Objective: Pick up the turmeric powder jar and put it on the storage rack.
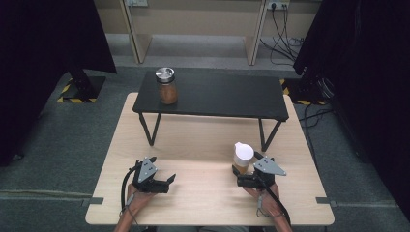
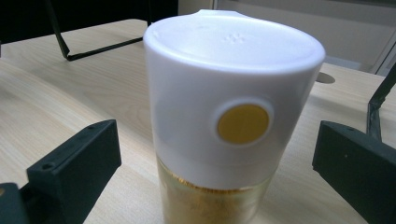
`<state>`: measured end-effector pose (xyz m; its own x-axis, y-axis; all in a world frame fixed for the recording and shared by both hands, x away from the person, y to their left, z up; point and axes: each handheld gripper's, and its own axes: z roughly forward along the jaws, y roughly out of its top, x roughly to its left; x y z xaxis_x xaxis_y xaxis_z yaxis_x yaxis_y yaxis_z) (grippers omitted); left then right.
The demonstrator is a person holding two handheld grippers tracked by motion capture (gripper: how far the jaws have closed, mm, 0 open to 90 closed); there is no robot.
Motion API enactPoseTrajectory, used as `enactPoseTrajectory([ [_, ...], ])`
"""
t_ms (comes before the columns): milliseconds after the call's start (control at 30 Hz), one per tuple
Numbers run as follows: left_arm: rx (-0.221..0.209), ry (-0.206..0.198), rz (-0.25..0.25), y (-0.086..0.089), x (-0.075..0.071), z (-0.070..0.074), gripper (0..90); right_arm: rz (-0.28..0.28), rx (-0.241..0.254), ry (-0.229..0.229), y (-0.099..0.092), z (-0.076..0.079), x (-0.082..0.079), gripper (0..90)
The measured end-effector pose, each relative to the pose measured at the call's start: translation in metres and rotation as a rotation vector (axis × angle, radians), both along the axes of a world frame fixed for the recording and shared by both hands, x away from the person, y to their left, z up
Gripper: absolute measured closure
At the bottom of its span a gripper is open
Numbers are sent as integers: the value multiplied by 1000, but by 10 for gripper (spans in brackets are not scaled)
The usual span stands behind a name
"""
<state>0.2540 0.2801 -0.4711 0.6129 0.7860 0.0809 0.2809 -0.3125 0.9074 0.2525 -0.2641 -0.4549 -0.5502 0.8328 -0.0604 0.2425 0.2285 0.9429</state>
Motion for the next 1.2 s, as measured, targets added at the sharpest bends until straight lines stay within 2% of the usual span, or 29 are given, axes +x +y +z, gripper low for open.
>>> enactPoseTrajectory([
  [133, -2, 2, 1, 0, 0, 0, 0, -20, -13, -4, 4, 0, 3, 14],
  [233, -3, 4, 1, 1, 1, 0, 0, -9, -2, 2, 1, 1, 7, 25],
  [367, -2, 5, 1, 0, 1, 0, 0, 1, 13, 17, 2, 1, 11, 90],
  [667, -1, 7, -6, 0, 3, 1, 1, -10, 3, 27, 10, 4, 13, 293],
  [867, -2, 9, -5, 0, 4, 1, 1, -23, 13, 29, 11, 4, 11, 301],
  [1200, -2, 8, -5, 0, 3, 1, 1, -28, 39, 38, 9, 14, 8, 303],
])
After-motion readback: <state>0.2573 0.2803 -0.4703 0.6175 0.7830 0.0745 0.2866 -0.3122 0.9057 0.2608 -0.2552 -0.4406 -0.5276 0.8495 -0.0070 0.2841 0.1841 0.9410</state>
